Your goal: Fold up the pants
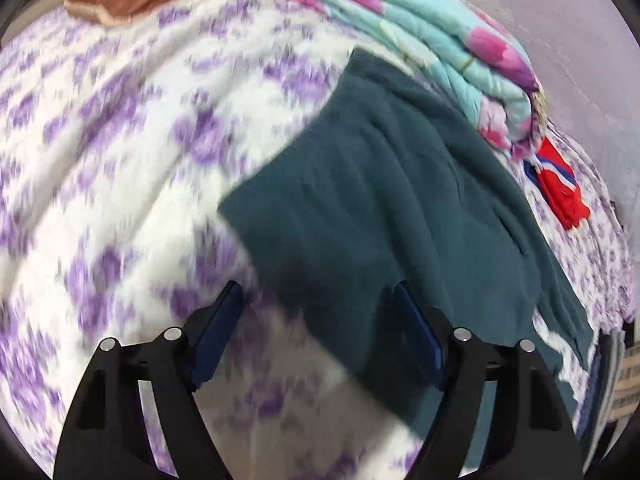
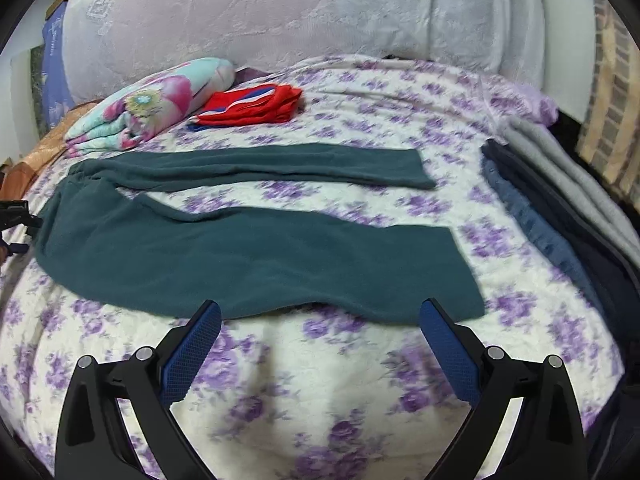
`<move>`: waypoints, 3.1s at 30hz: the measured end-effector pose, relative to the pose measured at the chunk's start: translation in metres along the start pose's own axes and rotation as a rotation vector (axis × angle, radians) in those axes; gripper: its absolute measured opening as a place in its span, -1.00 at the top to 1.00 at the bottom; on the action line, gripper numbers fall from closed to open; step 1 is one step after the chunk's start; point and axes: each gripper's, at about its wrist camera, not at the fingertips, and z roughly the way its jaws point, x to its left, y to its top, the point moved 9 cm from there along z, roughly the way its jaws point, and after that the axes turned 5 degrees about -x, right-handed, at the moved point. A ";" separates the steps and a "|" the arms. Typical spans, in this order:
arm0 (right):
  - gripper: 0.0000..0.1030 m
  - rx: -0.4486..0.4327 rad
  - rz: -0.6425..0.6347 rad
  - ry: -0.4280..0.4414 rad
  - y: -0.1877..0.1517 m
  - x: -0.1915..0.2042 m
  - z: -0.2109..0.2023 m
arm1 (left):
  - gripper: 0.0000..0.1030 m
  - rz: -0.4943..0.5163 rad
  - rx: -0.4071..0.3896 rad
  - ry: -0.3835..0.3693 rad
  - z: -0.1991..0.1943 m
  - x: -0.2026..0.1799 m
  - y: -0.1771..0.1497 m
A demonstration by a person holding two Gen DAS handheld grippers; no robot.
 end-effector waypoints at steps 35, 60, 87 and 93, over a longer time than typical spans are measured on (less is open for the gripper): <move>0.81 0.173 0.494 0.067 -0.022 -0.098 0.079 | -0.82 0.447 -0.161 -0.032 -0.052 -0.117 -0.117; -0.61 0.066 0.211 -0.146 0.008 -0.115 0.036 | -0.82 0.299 -0.213 0.168 -0.071 -0.021 -0.075; -0.92 0.232 0.176 -0.022 -0.035 -0.076 0.070 | 0.08 0.229 -0.205 0.400 -0.075 0.054 -0.035; -0.92 0.176 0.131 -0.011 -0.006 -0.083 0.054 | -0.59 0.194 -0.293 0.450 -0.100 0.059 -0.026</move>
